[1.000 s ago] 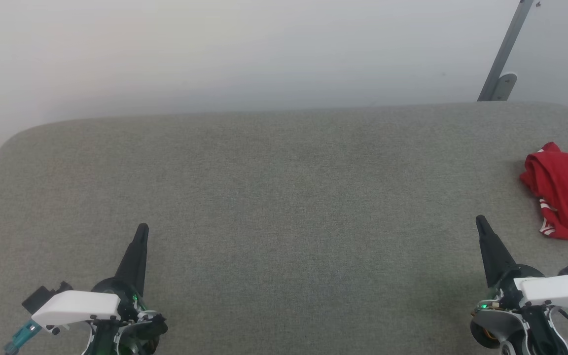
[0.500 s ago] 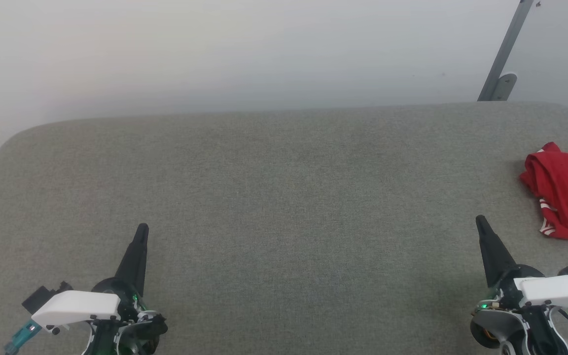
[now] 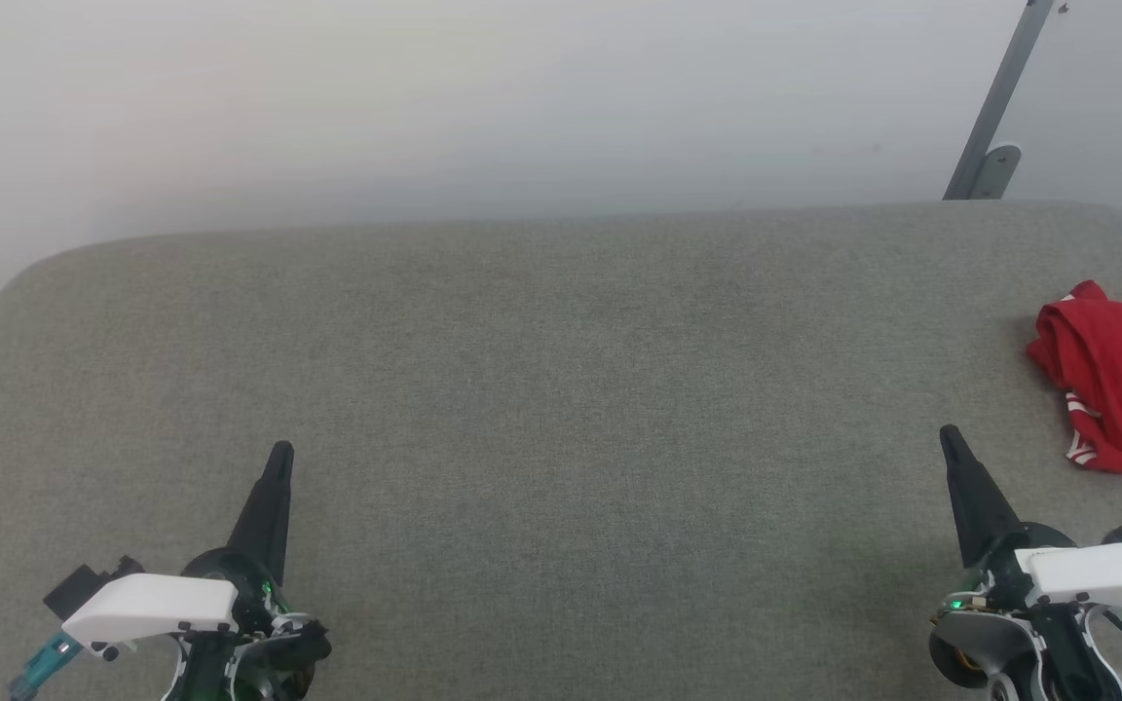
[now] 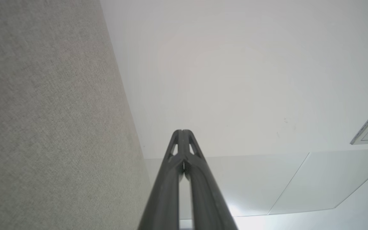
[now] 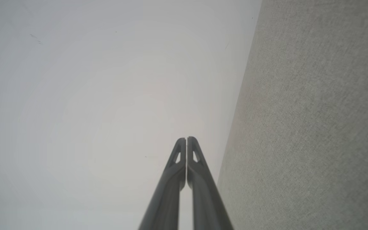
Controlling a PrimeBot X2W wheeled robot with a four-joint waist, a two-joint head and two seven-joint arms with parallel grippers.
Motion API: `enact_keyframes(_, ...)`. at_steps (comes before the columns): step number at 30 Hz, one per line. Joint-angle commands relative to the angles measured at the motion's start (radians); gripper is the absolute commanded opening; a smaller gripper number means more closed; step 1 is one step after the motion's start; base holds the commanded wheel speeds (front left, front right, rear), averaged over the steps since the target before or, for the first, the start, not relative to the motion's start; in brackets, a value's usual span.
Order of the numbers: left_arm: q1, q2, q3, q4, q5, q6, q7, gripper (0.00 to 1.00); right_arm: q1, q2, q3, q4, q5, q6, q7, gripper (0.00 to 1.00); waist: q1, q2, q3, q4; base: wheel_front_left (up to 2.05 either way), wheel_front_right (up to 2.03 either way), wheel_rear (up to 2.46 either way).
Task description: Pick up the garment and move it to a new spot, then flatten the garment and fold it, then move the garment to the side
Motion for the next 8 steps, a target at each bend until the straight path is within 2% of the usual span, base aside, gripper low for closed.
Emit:
enact_keyframes(1, -0.011, -0.002, 0.002, 0.0, -0.003, -0.003, 0.003, 0.0, -0.005, 0.003, -0.001, -0.003, 0.004, 0.0, 0.002, 0.0, 0.0, 0.0, 0.0, 0.0, 0.0, 0.0, 0.0)
enact_keyframes(8, -0.011, -0.002, 0.002, -0.001, -0.003, -0.003, 0.003, 0.0, -0.005, 0.003, -0.001, -0.003, 0.004, 0.0, 0.002, 0.0, 0.0, 0.0, 0.0, 0.0, 0.0, 0.0, 0.0)
